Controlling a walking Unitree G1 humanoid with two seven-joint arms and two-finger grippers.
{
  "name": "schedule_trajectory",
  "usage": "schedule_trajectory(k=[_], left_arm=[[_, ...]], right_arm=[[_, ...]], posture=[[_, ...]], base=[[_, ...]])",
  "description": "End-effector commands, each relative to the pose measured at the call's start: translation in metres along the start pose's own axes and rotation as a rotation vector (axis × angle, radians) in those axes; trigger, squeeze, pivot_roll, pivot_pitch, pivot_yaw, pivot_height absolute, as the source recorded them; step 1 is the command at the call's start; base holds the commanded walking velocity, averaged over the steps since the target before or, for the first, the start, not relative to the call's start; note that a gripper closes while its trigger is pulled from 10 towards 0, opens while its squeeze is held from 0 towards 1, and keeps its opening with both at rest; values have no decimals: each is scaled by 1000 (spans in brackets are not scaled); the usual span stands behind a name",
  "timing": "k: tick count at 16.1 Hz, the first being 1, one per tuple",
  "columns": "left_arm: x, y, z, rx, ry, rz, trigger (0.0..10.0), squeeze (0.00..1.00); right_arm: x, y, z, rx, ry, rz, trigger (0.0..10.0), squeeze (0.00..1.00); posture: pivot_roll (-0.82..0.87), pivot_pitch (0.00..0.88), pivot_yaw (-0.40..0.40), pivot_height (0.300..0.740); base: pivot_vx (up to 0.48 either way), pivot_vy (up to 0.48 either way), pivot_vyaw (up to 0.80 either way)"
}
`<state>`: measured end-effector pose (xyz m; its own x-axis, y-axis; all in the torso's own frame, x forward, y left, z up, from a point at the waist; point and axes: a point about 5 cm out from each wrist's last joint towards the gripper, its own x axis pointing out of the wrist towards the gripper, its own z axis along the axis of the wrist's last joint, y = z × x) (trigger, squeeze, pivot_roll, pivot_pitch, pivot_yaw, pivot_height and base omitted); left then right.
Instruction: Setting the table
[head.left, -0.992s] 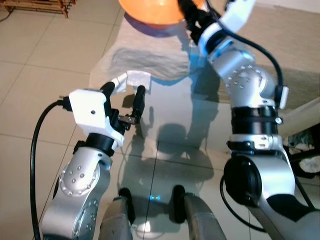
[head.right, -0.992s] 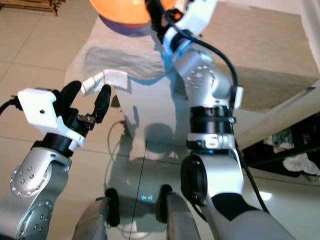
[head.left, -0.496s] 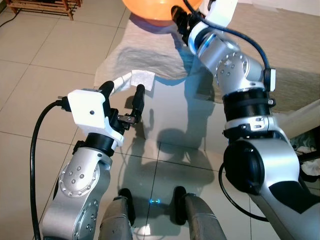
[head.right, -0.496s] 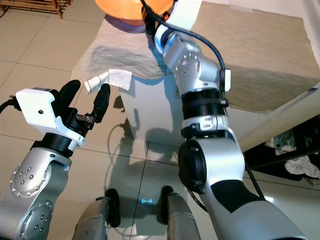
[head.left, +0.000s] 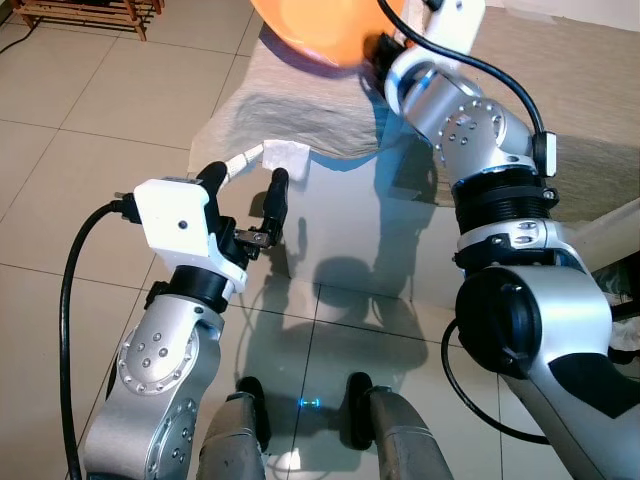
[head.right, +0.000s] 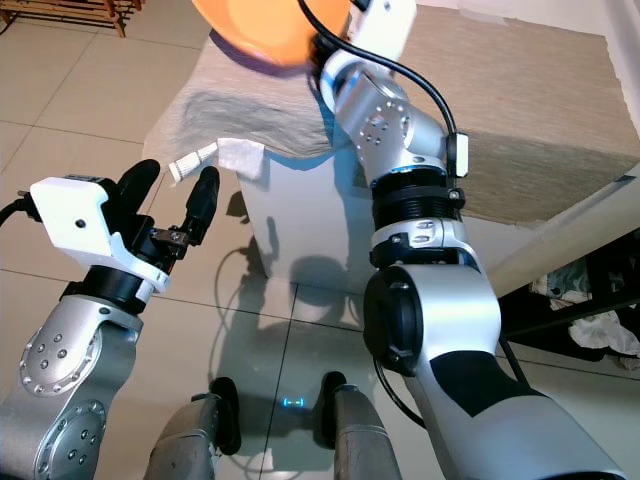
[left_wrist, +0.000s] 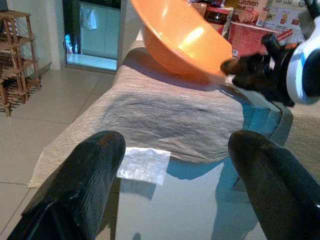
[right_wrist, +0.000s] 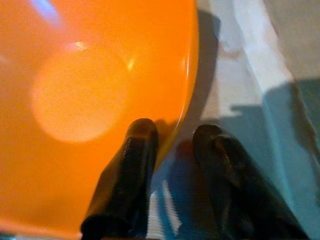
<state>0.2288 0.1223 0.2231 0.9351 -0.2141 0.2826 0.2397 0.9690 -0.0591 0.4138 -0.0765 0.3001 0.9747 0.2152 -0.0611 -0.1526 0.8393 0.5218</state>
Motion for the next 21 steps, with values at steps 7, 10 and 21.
schedule_trajectory(k=[7, 10, 21], left_arm=[[-4, 1, 1, 2, 6, 8, 10000, 0], [-4, 2, 3, 6, 0, 8, 10000, 0], [2, 9, 15, 33, -40, 7, 10000, 0]], right_arm=[[0, 0, 4, 62, -3, -15, 0, 0], [-1, -1, 9, 85, -48, -11, 0, 0], [-12, -24, 45, 34, -296, -148, 0, 0]], posture=[[-34, 290, -46, 740], [-33, 288, -44, 740], [-30, 276, -38, 740]], base=[[0, 0, 0], [0, 0, 0], [0, 0, 0]])
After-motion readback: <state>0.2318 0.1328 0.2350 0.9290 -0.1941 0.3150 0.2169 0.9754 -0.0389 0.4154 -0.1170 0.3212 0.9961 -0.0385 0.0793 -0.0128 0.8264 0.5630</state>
